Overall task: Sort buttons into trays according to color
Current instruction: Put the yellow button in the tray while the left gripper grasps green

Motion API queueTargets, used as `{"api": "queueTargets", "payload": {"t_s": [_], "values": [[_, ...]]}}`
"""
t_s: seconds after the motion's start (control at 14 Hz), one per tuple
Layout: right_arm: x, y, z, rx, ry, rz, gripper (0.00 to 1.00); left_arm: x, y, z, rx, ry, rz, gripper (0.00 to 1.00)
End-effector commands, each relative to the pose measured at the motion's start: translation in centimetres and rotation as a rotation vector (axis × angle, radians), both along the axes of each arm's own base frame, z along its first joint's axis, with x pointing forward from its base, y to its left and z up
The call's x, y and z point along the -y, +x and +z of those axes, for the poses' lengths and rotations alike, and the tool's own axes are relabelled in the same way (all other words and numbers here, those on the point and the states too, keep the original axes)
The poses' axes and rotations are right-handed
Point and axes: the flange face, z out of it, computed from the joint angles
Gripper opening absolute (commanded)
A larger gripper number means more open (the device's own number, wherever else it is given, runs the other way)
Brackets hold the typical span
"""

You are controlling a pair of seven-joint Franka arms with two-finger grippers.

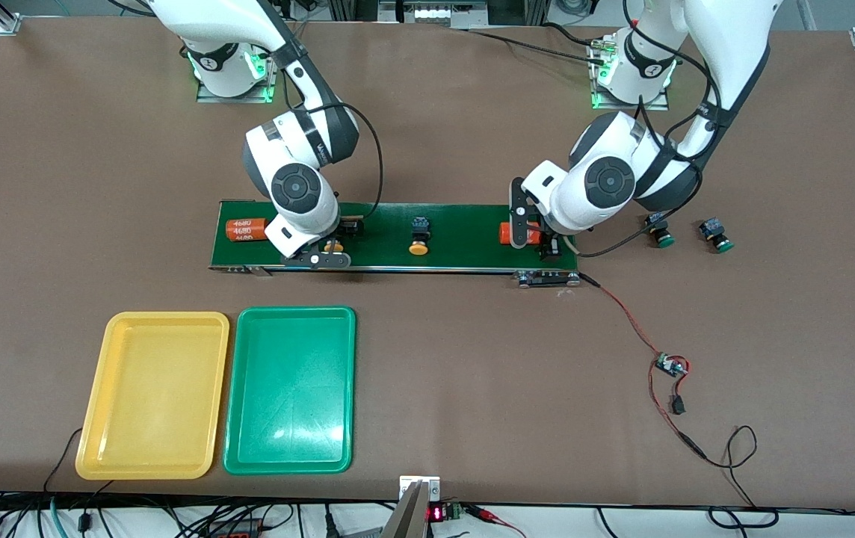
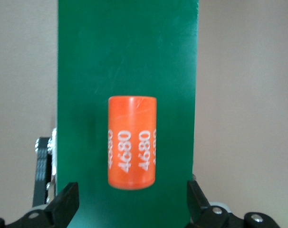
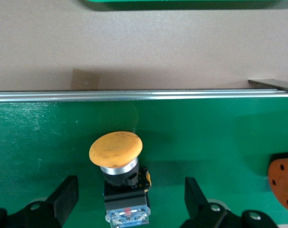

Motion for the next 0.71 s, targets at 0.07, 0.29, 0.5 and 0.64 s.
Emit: {"api": "queueTargets", "payload": {"t_s": [0.07, 0.29, 0.5, 0.64], "values": [[0.6, 0.1, -0.8, 0.003, -0.018, -0.009, 0.43, -3.8, 0.3, 7.2, 0.015, 0.127, 0.274, 1.00], [1.2, 0.8, -0.5, 0.005, -0.019, -0.034, 0.26, -8.2, 2.0, 9.9, 0.045, 0.187, 0.591, 1.00], [3.8, 4.5, 3.6, 0.072, -0.007, -0.093, 0.18, -14.6, 3.7, 10.6, 0.050, 0.240, 0.914, 1.00], [7.0, 8.7, 7.7, 0.116, -0.007, -0.155, 0.15, -19.0, 4.5, 10.8, 0.045, 0.289, 1.206, 1.00]]}}
